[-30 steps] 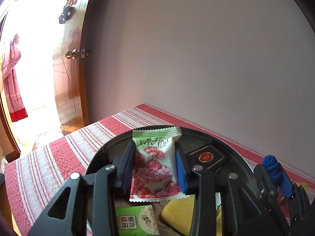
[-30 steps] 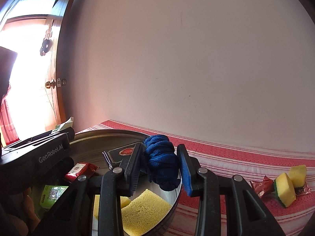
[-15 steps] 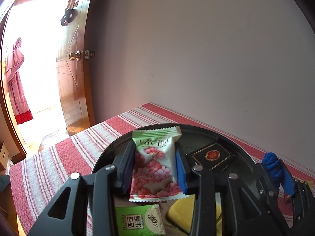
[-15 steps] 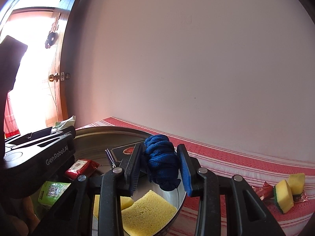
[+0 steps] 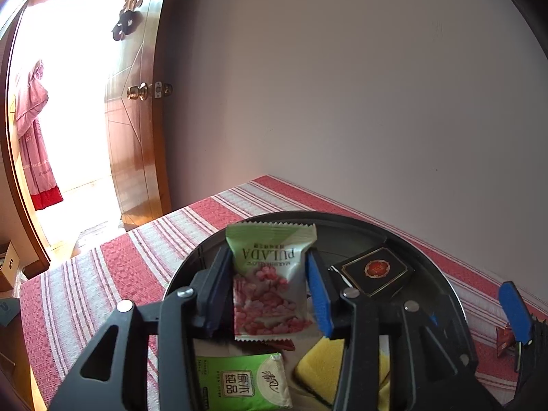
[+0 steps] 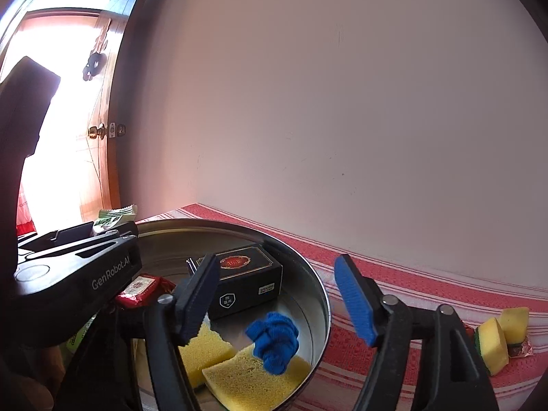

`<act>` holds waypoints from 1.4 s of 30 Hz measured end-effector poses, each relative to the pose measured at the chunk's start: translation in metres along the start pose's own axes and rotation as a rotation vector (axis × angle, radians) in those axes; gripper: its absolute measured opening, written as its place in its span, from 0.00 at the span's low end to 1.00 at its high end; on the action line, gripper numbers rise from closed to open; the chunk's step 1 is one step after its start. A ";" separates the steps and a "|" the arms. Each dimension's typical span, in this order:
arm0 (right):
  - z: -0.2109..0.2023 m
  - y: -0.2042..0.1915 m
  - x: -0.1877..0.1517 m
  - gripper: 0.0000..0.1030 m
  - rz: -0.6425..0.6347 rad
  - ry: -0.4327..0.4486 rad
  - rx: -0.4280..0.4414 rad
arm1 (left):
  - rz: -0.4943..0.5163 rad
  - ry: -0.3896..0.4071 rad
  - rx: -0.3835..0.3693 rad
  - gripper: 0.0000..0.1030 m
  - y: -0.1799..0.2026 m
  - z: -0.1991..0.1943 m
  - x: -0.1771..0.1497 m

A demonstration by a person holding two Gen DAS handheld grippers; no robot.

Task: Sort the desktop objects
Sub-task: 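Carry the candy packet and blue cloth over the tin and release both inside, then withdraw both tools from the tin toward the remaining sponges and packets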

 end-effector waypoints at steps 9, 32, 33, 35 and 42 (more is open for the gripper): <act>-0.002 0.019 -0.004 0.83 0.107 0.008 -0.024 | -0.012 0.044 0.033 0.74 -0.002 -0.009 -0.001; -0.033 0.039 -0.011 0.83 0.176 0.030 -0.149 | -0.042 0.105 0.037 0.74 -0.001 -0.016 -0.003; -0.034 0.041 -0.012 0.83 0.176 0.027 -0.149 | -0.041 0.105 0.037 0.74 0.000 -0.016 -0.003; -0.035 0.047 -0.014 0.83 0.169 0.015 -0.154 | -0.037 0.107 0.042 0.74 0.001 -0.016 -0.003; -0.056 0.078 -0.023 0.83 0.134 0.006 -0.190 | -0.012 0.083 0.021 0.91 0.010 -0.013 -0.008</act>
Point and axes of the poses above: each gripper's, at about its wrist camera, not at the fingertips, and z roughly the way its jaws point, y to its right, x to its top, the point moved 1 cm from there along z, roughly the way its jaws point, and after that the axes turned 1 degree about -y, right-handed, at the moved point
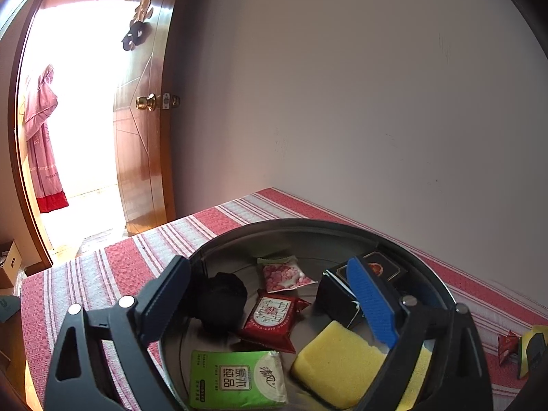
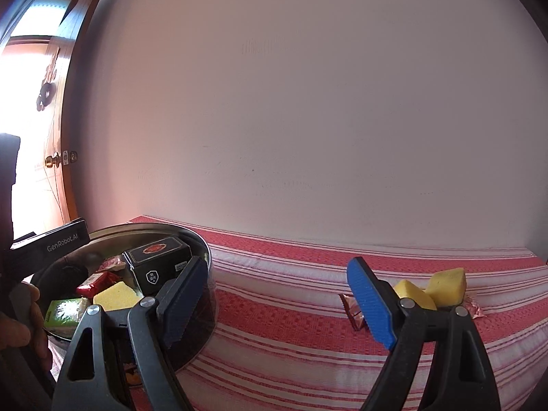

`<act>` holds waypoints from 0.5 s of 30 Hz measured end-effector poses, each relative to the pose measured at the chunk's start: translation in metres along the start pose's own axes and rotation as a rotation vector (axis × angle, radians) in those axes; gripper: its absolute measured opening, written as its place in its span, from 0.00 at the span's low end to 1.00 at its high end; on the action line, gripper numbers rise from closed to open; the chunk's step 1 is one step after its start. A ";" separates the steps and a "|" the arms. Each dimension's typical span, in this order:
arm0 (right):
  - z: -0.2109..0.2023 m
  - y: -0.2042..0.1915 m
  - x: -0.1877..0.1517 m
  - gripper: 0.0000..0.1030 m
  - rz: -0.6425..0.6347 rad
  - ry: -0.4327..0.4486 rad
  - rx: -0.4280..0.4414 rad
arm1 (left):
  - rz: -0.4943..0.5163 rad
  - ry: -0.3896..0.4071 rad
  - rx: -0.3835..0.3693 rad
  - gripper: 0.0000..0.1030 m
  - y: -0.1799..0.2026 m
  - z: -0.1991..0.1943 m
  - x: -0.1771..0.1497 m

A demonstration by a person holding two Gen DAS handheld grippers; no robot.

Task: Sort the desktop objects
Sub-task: 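Withdraw both tools from the tin toward the remaining sponges and packets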

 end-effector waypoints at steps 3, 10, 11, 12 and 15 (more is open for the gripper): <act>-0.005 0.022 -0.002 0.83 0.010 -0.005 -0.021 | 0.027 0.041 -0.011 0.91 0.008 -0.008 -0.002; -0.014 0.073 -0.005 0.83 0.092 0.003 -0.104 | 0.096 0.080 -0.048 0.92 0.028 -0.018 -0.008; -0.016 0.079 -0.005 0.83 0.102 0.005 -0.115 | 0.100 0.093 -0.054 0.94 0.029 -0.021 -0.009; -0.016 0.085 -0.006 0.83 0.113 0.008 -0.125 | 0.102 0.110 -0.064 0.96 0.031 -0.025 -0.009; -0.016 0.104 -0.006 0.83 0.149 0.012 -0.163 | 0.108 0.166 -0.107 0.99 0.038 -0.038 -0.012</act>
Point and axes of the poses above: each gripper's, at about its wrist camera, not at the fingertips, and z roughly the way its jaws point, y to its right, x to its top, the point moved 1 cm from there along z, roughly the way its jaws point, and after that the axes turned 1 degree about -y, right-handed, at the moved point
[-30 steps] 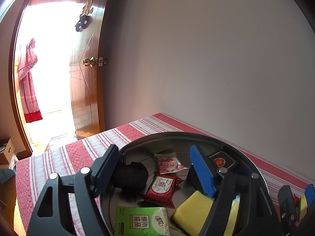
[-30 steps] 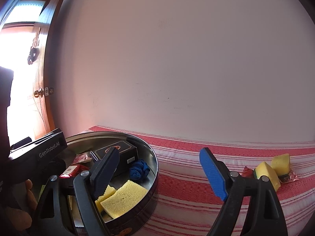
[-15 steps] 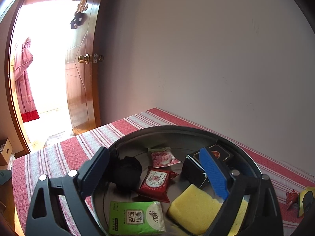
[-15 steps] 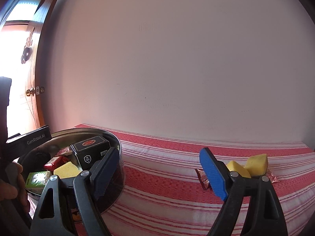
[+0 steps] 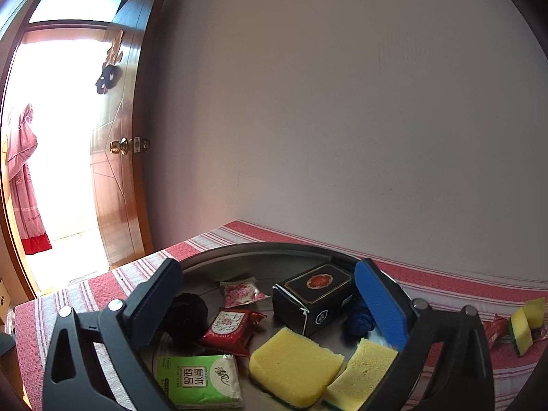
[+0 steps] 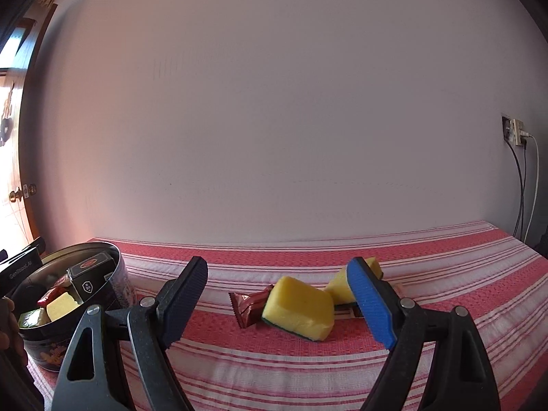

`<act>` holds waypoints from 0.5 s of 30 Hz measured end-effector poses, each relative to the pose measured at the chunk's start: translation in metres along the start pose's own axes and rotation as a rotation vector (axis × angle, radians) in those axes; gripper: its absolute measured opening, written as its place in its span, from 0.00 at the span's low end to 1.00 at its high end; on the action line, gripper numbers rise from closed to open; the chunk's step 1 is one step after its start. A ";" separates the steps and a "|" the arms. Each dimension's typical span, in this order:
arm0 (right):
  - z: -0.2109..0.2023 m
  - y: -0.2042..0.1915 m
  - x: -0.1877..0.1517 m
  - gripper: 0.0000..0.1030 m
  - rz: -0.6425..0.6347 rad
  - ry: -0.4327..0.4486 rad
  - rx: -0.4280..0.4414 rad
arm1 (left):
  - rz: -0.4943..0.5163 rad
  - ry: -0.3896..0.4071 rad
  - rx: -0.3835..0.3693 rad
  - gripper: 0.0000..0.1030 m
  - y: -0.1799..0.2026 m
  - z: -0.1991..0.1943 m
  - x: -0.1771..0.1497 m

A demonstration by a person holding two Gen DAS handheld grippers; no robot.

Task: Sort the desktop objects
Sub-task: 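Withdraw both tools from the tin toward the remaining sponges and packets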

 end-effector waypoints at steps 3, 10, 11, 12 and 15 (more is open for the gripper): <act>0.007 0.017 0.001 0.83 0.065 -0.024 -0.048 | 0.023 0.032 -0.060 0.99 0.012 -0.011 -0.002; 0.018 0.037 0.006 0.83 0.036 -0.019 -0.177 | 0.217 0.066 -0.244 0.99 0.062 -0.033 -0.015; 0.015 0.044 0.006 0.83 0.027 -0.017 -0.196 | 0.256 0.073 -0.274 0.99 0.070 -0.037 -0.017; 0.014 0.050 0.008 0.83 0.026 -0.016 -0.208 | 0.289 0.083 -0.296 0.99 0.077 -0.040 -0.018; 0.017 0.068 0.009 0.83 0.058 -0.028 -0.223 | 0.362 0.092 -0.339 0.99 0.095 -0.047 -0.023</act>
Point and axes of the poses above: each gripper's, at about its wrist camera, not at the fingertips, and z roughly the way its jaws point, y to its right, x to its top, the point moved 1 cm from there along z, roughly the way its jaws point, and after that the axes turned 1 degree about -y, right-handed, at the moved point
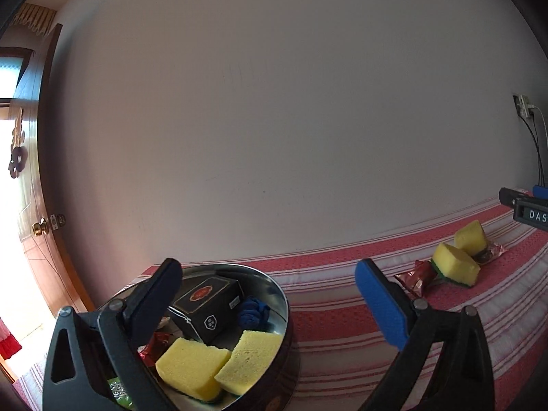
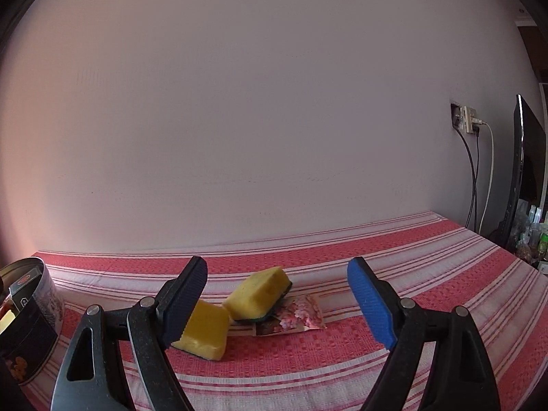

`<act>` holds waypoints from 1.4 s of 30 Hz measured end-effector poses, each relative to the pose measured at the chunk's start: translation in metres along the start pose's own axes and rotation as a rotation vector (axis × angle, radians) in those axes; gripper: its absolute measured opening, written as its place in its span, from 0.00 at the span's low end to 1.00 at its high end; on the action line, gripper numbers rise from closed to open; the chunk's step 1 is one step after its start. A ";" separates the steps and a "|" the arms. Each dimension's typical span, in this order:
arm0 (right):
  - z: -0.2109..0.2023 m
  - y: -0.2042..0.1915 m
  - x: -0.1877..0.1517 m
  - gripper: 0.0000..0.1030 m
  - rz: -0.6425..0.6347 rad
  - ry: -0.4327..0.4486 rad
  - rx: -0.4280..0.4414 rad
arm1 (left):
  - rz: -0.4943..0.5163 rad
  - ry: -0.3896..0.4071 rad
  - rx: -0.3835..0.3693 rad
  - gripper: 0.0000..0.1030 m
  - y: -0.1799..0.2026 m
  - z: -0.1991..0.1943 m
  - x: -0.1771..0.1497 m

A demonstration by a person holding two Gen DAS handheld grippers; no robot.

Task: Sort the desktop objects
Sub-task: 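Withdraw both tools from the tin toward the remaining sponges and packets, then grasp a yellow sponge with the left tool and lift it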

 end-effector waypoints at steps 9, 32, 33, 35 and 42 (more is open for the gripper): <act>0.026 0.046 0.004 0.83 0.120 -0.087 -0.104 | 0.009 -0.132 -0.263 0.99 0.058 0.024 0.010; 0.036 0.091 0.007 0.84 0.258 -0.147 -0.204 | -0.165 -0.585 -0.579 0.57 0.190 0.116 0.009; 0.036 0.091 0.007 0.84 0.261 -0.150 -0.202 | -0.203 -0.583 -0.587 0.54 0.183 0.117 0.008; 0.037 0.093 0.008 0.84 0.270 -0.151 -0.197 | -0.284 -0.581 -0.611 0.42 0.168 0.120 0.004; 0.042 0.095 0.004 0.84 0.275 -0.176 -0.200 | -0.278 -0.532 -0.626 0.38 0.153 0.107 0.005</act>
Point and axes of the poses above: each gripper's, at about its wrist camera, not at the fingertips, and z roughly the way its jaws point, y to its right, x to its top, the point moved 1 cm from there along z, roughly the way its jaws point, and after that the axes turned 1 degree about -y, right-handed, at the moved point
